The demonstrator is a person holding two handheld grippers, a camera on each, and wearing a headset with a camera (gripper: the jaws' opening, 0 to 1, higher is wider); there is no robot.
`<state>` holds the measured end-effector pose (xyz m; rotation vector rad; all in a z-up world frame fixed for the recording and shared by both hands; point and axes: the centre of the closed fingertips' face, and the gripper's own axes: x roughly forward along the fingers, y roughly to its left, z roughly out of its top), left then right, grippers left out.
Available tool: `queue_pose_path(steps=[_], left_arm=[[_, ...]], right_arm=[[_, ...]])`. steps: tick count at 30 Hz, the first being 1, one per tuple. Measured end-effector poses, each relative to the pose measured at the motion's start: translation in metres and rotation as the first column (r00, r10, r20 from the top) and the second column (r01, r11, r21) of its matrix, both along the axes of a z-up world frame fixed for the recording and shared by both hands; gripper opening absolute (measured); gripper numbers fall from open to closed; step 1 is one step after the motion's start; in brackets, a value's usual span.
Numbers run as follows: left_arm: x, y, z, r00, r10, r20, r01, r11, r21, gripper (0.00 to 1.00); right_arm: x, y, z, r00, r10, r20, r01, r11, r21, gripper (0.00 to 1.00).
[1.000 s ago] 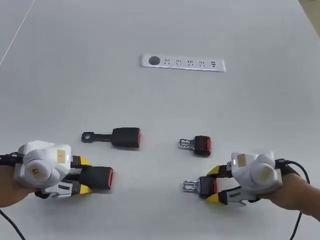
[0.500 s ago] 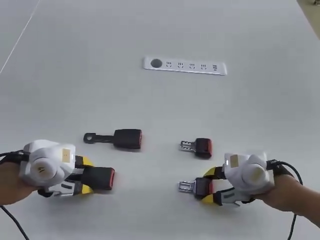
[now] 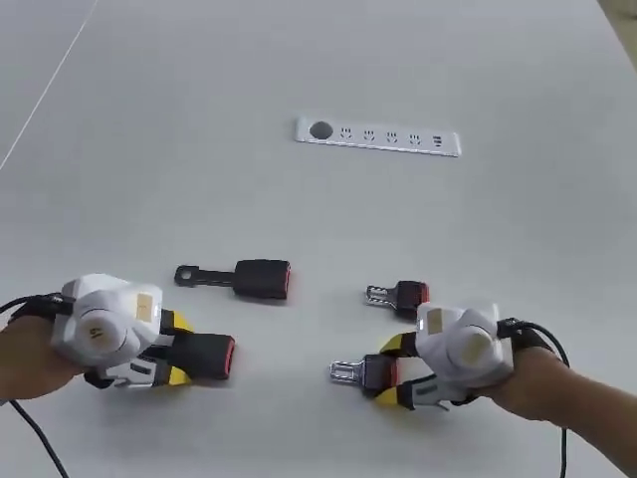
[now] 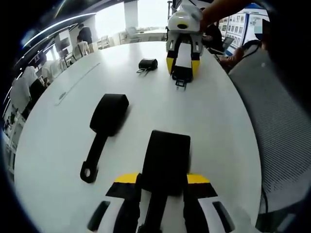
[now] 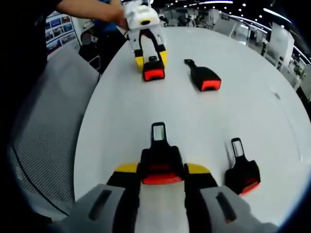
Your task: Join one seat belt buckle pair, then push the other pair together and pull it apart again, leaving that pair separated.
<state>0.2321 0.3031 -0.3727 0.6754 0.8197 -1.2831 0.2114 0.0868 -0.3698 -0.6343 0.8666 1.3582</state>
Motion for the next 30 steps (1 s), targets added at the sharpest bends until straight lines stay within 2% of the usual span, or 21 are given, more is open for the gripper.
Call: queue_pose_path(steps=[13,23,30], left_arm=[[-0.002,-0.002,0.002,1.0,0.003,-0.002,-0.003,1.0,0.002,0.35],[-0.003,-0.004,0.003,1.0,0.003,-0.004,-0.003,1.0,0.012,0.35],[-0.007,-0.008,0.013,1.0,0.003,-0.005,-0.003,1.0,0.02,0.35]], right_arm=[[0.005,0.04,0.001,0.999,0.05,0.019,-0.05,0.998,0.047,0.35],[0.01,0.068,0.002,0.998,0.047,0.03,-0.049,0.995,0.083,0.35],[0.012,0.089,0.001,0.998,0.052,0.042,-0.056,0.993,0.104,0.35]])
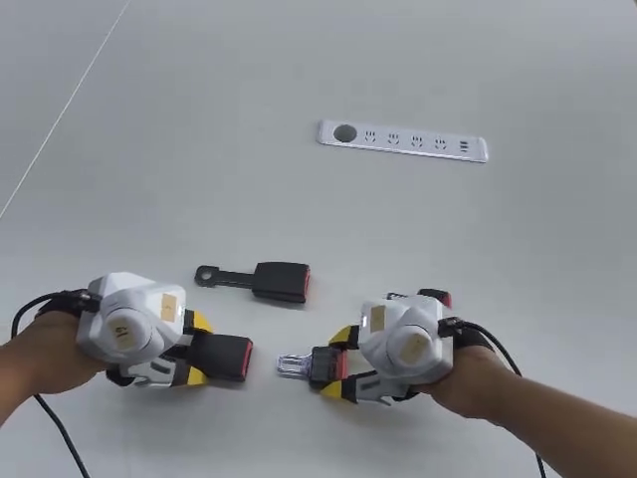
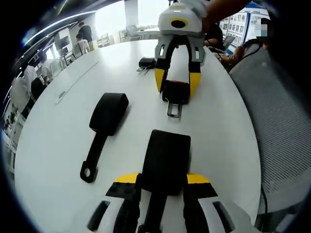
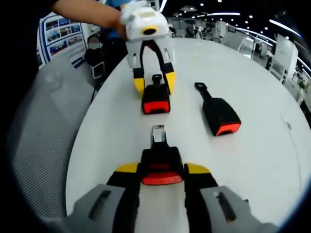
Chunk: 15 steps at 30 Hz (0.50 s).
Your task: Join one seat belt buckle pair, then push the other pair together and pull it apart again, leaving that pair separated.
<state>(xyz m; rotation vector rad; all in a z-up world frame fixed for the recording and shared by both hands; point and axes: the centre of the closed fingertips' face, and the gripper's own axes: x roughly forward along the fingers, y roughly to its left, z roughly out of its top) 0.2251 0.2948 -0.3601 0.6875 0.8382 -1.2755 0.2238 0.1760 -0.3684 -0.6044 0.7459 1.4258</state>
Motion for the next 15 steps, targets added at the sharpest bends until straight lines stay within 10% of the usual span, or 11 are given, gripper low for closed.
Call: queue_pose_path(steps=[15], left_arm=[[0.002,0.002,0.0,1.0,0.005,-0.002,-0.005,1.0,0.0,0.35]], right_arm=[[0.001,0.028,0.0,1.0,-0.023,-0.005,0.023,1.0,0.011,0.35]])
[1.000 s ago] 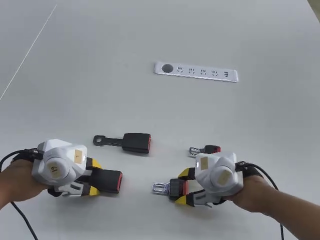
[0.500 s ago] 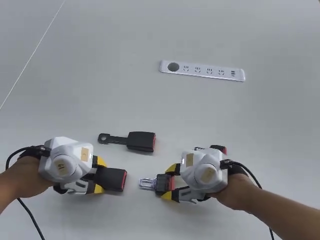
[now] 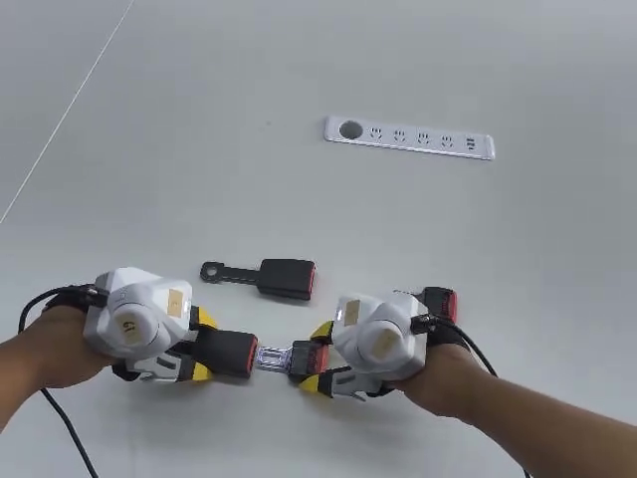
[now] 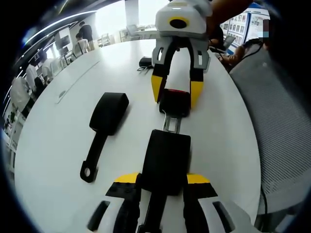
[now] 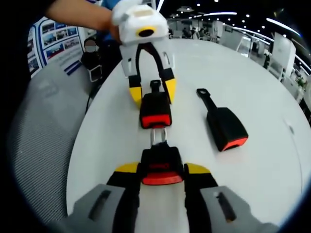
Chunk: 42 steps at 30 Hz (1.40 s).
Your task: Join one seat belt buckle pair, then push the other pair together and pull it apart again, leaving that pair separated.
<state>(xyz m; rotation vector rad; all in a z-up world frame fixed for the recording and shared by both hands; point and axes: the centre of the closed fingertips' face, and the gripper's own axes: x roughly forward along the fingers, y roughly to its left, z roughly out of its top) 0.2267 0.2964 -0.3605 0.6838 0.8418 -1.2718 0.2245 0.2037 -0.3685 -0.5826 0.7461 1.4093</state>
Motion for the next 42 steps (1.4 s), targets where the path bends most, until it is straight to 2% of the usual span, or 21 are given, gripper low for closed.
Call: queue_pose_path(steps=[13,22,24,31,32,42], left_arm=[[0.006,0.006,-0.011,1.0,0.014,-0.003,-0.014,1.0,-0.001,0.35],[0.008,0.008,-0.015,1.0,0.021,-0.005,-0.021,1.0,0.002,0.34],[0.008,0.008,-0.015,1.0,0.02,-0.006,-0.02,1.0,0.0,0.34],[0.007,0.008,-0.015,1.0,0.017,-0.007,-0.017,1.0,0.001,0.33],[0.007,0.008,-0.015,1.0,0.016,-0.007,-0.016,1.0,0.002,0.33],[0.007,0.007,-0.014,1.0,-0.002,-0.001,0.002,1.0,0.009,0.33]], right_arm=[[0.001,0.02,0.001,1.0,0.009,0.014,-0.009,1.0,0.017,0.35],[0.002,0.02,0.001,1.0,0.018,0.017,-0.018,1.0,0.019,0.34],[0.002,0.022,0.001,1.0,0.015,0.026,-0.016,1.0,0.023,0.33],[0.002,0.029,0.0,1.0,-0.014,0.011,0.014,0.999,0.039,0.33],[0.002,0.032,0.0,0.999,-0.034,0.001,0.034,0.999,0.04,0.33],[0.002,0.041,-0.001,0.999,-0.034,0.012,0.034,0.999,0.023,0.33]])
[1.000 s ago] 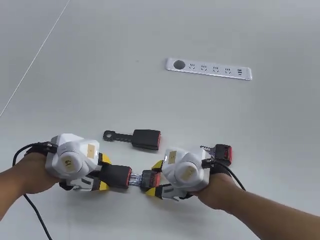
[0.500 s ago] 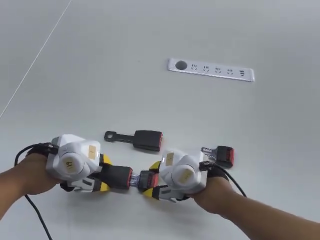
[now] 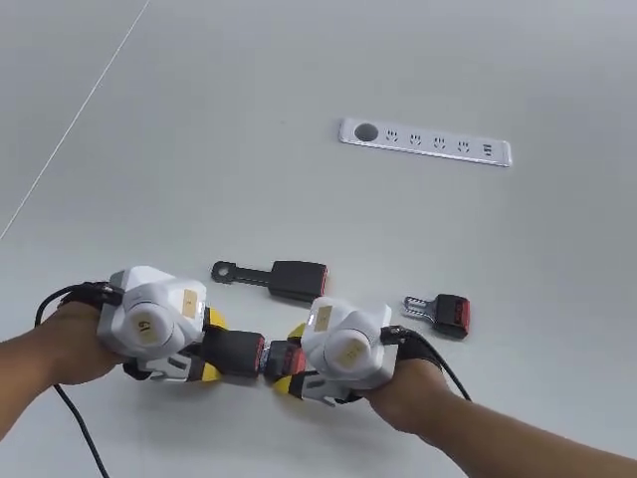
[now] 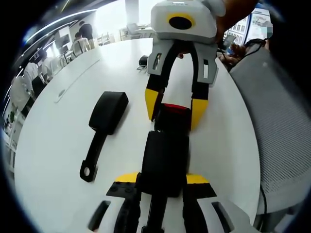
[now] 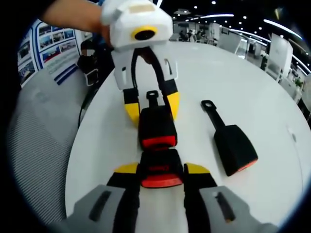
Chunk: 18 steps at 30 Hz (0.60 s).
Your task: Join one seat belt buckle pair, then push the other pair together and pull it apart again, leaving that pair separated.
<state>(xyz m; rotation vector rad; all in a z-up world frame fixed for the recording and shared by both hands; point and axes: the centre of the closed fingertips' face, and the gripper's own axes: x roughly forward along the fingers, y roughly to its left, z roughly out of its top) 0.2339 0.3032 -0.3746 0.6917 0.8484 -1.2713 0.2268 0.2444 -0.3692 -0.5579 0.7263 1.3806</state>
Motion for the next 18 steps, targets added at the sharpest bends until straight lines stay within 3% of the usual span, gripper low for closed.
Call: queue_pose_path(steps=[15,18], left_arm=[[-0.0048,0.0009,0.0016,0.999,-0.043,0.005,0.043,0.999,0.014,0.33],[-0.0064,0.0027,0.0017,0.999,-0.043,0.012,0.043,0.999,-0.004,0.33]], right_arm=[[-0.0002,-0.0024,0.0008,0.999,0.015,0.029,-0.016,1.0,0.021,0.34],[-0.0016,-0.0035,0.0014,0.998,0.029,0.051,-0.03,0.999,0.022,0.34]])
